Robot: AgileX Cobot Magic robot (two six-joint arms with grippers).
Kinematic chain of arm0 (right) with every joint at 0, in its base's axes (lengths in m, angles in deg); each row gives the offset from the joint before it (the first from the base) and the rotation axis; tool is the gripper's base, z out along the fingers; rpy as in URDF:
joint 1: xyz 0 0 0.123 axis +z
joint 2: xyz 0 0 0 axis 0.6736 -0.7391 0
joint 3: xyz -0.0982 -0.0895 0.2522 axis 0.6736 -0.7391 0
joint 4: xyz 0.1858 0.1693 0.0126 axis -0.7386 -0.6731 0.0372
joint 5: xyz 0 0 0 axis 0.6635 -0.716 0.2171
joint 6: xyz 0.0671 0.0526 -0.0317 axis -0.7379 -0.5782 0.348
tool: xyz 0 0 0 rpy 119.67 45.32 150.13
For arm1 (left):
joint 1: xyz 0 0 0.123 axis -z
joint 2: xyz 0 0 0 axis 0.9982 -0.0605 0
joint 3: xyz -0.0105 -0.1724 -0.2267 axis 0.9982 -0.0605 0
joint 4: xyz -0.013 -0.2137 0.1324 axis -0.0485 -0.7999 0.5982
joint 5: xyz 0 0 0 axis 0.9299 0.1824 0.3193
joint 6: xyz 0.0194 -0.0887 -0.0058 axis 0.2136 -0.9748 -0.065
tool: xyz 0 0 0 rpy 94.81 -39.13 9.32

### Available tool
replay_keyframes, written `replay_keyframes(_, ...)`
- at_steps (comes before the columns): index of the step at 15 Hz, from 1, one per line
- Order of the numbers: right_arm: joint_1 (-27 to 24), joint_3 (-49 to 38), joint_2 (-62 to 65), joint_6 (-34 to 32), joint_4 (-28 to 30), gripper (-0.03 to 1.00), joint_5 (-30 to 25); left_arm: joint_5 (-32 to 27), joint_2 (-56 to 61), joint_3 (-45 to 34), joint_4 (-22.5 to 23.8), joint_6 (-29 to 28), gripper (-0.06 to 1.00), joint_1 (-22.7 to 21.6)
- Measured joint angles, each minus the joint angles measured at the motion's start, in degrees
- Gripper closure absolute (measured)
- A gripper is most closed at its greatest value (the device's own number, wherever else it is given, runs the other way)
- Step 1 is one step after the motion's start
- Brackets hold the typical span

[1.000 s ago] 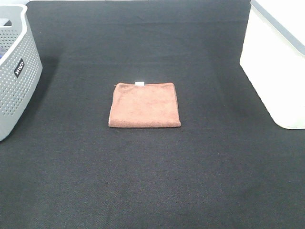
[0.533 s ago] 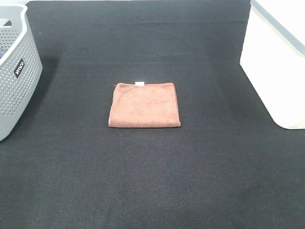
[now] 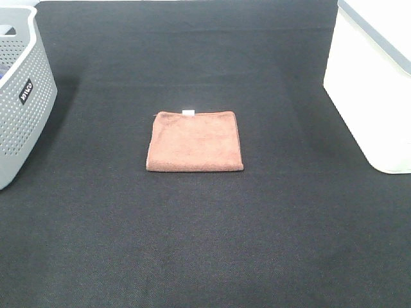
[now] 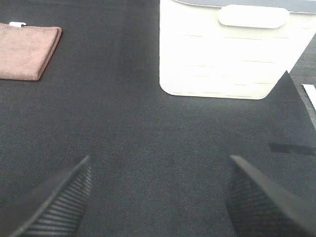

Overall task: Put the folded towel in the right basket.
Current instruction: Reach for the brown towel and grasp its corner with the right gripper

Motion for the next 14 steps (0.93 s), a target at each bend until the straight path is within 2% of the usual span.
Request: replay_keyframes(14,0.0,0.0,0.0,0.0,0.0,0.26,0.0,0.0,0.0,0.0,0.0,0.0,0.06,0.0)
